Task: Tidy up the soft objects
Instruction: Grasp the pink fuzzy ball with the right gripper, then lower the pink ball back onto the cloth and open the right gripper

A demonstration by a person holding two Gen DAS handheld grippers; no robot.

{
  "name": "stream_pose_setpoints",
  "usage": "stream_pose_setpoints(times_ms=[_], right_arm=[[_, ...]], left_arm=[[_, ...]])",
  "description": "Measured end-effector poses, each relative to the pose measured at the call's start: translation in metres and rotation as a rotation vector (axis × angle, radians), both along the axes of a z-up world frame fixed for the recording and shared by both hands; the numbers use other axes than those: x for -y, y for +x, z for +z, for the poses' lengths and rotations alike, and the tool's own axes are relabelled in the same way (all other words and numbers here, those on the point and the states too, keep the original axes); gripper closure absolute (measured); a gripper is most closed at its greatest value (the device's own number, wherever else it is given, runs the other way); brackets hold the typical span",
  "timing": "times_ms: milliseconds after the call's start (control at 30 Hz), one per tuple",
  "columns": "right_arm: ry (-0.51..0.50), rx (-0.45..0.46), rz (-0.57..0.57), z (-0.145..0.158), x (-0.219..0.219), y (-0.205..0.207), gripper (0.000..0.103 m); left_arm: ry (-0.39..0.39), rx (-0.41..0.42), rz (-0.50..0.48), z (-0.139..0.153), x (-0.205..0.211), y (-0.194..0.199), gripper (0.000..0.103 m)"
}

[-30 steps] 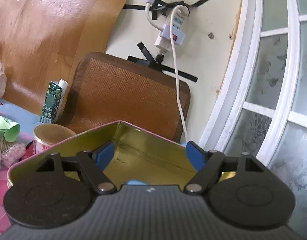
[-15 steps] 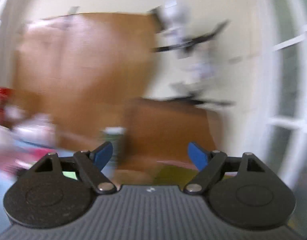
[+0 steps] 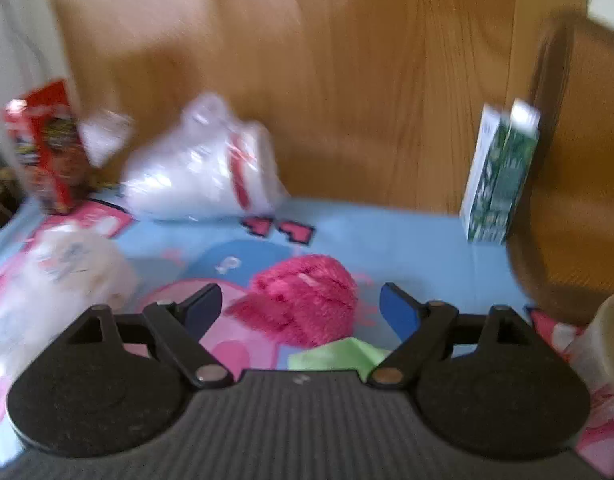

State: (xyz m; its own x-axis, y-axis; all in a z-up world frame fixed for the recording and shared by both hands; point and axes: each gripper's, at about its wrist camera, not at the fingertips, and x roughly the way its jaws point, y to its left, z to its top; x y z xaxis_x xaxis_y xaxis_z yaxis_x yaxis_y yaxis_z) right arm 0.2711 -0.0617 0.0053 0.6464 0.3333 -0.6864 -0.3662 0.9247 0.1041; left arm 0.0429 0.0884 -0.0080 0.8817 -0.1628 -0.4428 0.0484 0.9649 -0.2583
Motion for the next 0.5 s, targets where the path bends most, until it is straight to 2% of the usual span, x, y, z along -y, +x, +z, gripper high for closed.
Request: stream_pose_setpoints(times_ms=[100,133,167,233,300,400,500], right_arm=[[0.003,-0.104,-0.041,-0.019,-0.003,0.021,0.018],[0.009,-0.124,-0.027,-0.022,-0.006,0.023,0.033],[0.003,-0.133,-0.021,-0.024,-0.007,0.023,0.041],[-0.006,-0.095,-0.017,-0.025,-0.008,0.017,0.042],[-0.001,-0.016,0.003,-0.016,-0.006,0.004,0.042],[0.043,0.129,0.064,0.01,0.007,-0.033,0.042],[0.099,0.215,0.133,0.029,0.033,-0.078,0.042]], left_arm=[[-0.018,0.03,0.002,0.001,-0.003,-0.004,0.02],[-0.022,0.038,0.006,0.002,-0.003,-0.005,0.019],[-0.026,0.043,0.008,0.002,-0.004,-0.006,0.018],[-0.039,0.051,0.016,0.003,-0.005,-0.008,0.018],[-0.057,0.052,0.025,0.003,-0.008,-0.008,0.018],[-0.085,0.043,0.034,0.002,-0.013,-0.007,0.017],[-0.098,0.032,0.037,0.002,-0.015,-0.005,0.017]])
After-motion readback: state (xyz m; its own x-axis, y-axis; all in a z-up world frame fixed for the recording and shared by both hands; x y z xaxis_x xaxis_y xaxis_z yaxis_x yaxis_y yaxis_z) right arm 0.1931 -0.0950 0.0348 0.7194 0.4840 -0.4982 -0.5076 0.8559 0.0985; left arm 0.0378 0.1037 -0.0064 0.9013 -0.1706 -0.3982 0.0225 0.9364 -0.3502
